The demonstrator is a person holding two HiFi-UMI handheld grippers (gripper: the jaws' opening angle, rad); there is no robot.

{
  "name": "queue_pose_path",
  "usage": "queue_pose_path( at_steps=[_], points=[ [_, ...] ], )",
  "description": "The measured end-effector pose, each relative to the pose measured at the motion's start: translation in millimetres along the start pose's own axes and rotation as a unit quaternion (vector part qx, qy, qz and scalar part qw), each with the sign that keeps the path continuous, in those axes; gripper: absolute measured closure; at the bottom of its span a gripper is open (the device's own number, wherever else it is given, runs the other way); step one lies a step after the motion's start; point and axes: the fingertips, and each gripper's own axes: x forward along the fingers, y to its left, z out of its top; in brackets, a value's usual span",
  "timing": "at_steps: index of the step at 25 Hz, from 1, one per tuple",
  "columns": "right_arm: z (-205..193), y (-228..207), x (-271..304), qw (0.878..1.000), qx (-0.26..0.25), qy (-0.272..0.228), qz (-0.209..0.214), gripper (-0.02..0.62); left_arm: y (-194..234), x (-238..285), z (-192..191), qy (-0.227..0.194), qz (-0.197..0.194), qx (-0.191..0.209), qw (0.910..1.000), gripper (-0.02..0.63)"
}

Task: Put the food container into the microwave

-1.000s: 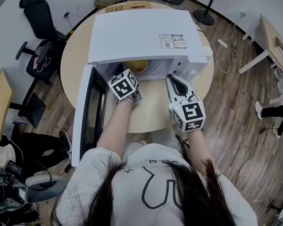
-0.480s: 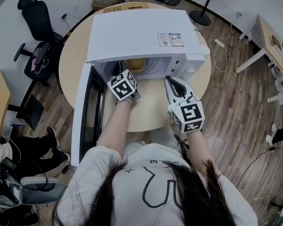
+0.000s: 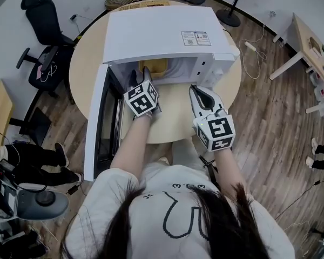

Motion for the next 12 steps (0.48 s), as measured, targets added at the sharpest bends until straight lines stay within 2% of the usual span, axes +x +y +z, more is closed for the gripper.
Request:
queue_pose_path(
  at_steps=[7, 12],
  points=[
    [11, 14, -18, 1.000, -0.006, -0.008, -0.003, 0.565, -10, -29, 8, -0.010, -0.021, 0.006, 0.9997, 0.425],
    [21, 19, -25, 1.000, -0.007, -0.019, 0.007, 0.566, -17, -47, 8, 0.006, -0.029, 0.036, 0.9989, 0.425]
  ],
)
